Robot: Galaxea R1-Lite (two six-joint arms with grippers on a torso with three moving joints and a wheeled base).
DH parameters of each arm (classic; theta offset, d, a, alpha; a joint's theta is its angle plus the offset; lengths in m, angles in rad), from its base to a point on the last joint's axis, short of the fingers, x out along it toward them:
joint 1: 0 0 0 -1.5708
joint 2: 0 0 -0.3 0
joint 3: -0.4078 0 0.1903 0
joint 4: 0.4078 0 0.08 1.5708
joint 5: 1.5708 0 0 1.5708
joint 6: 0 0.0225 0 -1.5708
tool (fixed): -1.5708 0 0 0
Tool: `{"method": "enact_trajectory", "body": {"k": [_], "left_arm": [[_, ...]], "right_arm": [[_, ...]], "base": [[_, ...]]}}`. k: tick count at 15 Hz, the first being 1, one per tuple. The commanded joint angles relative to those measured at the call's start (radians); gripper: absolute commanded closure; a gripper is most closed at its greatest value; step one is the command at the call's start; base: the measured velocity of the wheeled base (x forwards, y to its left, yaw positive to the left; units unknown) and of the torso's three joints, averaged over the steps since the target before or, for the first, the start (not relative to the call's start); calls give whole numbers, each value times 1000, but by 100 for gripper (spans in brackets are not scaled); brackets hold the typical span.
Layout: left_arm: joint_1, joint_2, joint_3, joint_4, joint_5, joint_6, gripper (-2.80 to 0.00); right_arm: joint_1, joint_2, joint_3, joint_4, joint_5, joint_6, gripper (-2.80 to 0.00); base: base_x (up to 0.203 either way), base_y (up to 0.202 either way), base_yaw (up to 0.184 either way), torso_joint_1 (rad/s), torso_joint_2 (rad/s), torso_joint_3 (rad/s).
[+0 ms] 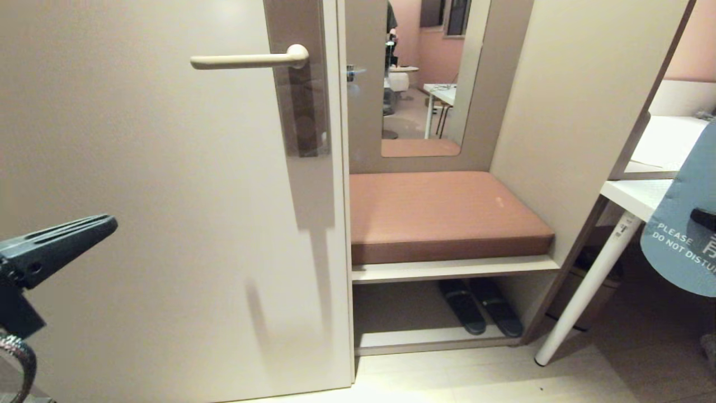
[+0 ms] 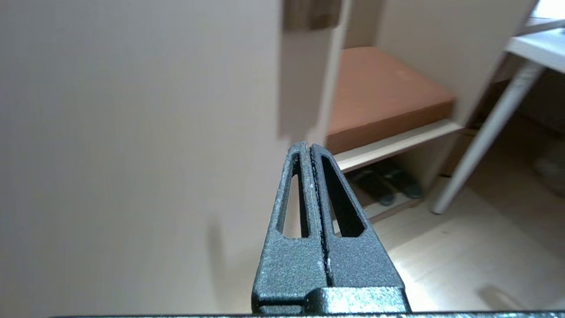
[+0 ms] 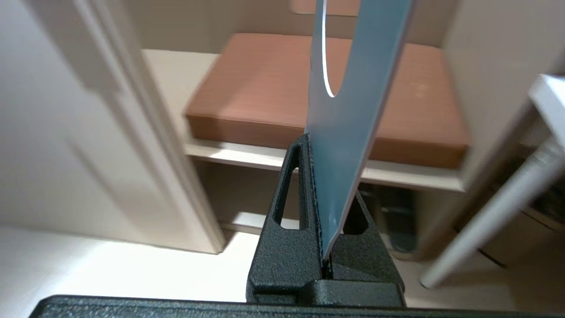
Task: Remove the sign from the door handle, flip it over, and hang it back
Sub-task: Hand it to the other hand
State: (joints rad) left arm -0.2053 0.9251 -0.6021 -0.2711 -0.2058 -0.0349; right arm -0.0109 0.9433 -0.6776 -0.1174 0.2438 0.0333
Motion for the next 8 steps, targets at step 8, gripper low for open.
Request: {"method": "enact_trajectory", "body": {"k": [8], "left_arm": [[0,260,-147,-40,-198,1,0]], "right_arm": [[2,200,-226,-1,357,-10,0]], "base": [[0,0,0,0,0,0]]}}
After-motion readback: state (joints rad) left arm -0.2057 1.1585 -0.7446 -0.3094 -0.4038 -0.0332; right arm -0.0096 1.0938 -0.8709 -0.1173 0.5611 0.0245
